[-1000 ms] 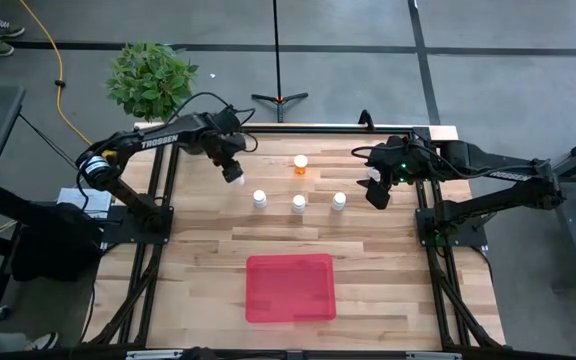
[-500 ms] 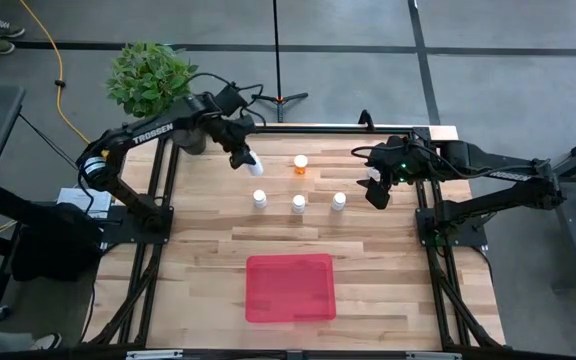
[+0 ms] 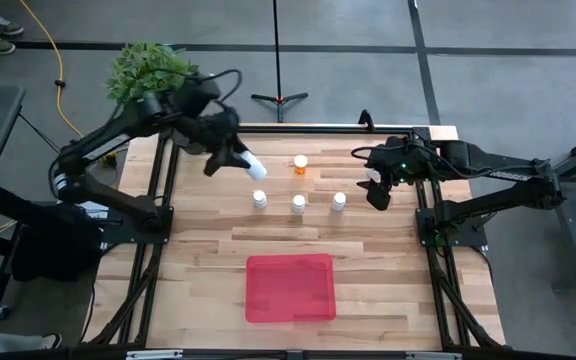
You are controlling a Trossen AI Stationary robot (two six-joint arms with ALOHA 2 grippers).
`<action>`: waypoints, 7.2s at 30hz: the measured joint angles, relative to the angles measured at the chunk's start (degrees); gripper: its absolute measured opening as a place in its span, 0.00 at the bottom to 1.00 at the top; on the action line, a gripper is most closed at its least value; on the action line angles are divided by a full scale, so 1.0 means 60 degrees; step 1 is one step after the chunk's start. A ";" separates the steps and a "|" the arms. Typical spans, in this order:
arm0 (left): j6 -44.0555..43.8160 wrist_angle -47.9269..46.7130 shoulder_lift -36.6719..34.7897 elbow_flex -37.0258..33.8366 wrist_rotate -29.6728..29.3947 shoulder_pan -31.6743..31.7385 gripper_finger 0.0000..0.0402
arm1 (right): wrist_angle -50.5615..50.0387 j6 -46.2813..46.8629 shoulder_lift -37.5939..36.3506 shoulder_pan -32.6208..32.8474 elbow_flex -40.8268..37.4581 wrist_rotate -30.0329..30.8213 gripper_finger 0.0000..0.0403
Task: Pick and place pill bottles into a basket
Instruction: Put the white medicine bottle into the red container
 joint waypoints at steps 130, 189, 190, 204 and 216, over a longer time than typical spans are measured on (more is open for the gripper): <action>-0.1548 0.2796 0.4250 0.0585 -0.5420 -0.6713 0.49 | 0.1015 0.0263 -0.0004 0.0733 0.0000 -0.1203 0.65; -0.1290 0.3695 0.7086 0.0585 -0.6769 -0.7587 0.49 | 0.1522 0.0321 0.0018 0.0729 0.0007 -0.1170 0.65; -0.1291 0.3631 0.7124 0.0557 -0.6691 -0.7587 0.49 | 0.1522 0.0317 0.0022 0.0729 0.0007 -0.1167 0.65; -0.1235 0.4718 0.7272 0.0586 -0.6527 -0.7576 0.49 | 0.1594 0.0324 0.0106 0.0729 0.0006 -0.1094 0.65; -0.1033 0.4958 0.7665 0.0568 -0.6461 -0.7572 0.49 | 0.1602 0.0428 0.0106 0.0729 0.0005 -0.1098 0.65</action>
